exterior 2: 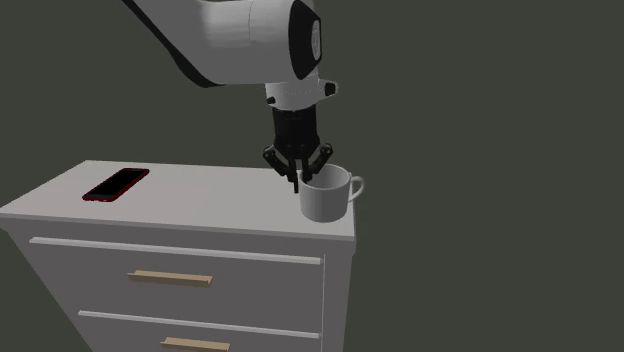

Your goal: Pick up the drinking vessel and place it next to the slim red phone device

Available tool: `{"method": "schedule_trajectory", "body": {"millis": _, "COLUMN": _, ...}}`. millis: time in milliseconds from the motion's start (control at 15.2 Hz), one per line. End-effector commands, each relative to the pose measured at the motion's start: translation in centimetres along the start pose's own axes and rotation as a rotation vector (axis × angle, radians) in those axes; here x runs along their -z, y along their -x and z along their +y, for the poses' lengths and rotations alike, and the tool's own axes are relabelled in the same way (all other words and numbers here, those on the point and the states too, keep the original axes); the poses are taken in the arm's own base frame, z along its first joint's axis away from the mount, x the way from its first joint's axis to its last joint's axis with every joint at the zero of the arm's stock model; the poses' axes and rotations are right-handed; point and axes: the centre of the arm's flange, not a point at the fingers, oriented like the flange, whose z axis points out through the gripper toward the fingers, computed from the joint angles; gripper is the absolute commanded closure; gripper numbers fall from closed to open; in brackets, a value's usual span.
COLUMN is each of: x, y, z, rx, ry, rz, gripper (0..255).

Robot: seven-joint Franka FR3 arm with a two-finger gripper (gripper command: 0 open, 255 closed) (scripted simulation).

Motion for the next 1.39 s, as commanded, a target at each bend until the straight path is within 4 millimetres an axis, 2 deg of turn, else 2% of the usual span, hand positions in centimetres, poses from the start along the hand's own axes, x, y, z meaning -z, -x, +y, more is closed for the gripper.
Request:
{"method": "schedule_trajectory", "body": {"millis": 0, "x": 1.0, "y": 0.0, "z": 0.0, "rx": 0.0, "ry": 0.0, "rz": 0.0, "gripper": 255}}
{"method": "schedule_trajectory", "body": {"millis": 1320, "x": 11.5, "y": 0.0, "z": 0.6, "rx": 0.0, "ry": 0.0, "rz": 0.0, "gripper": 255}}
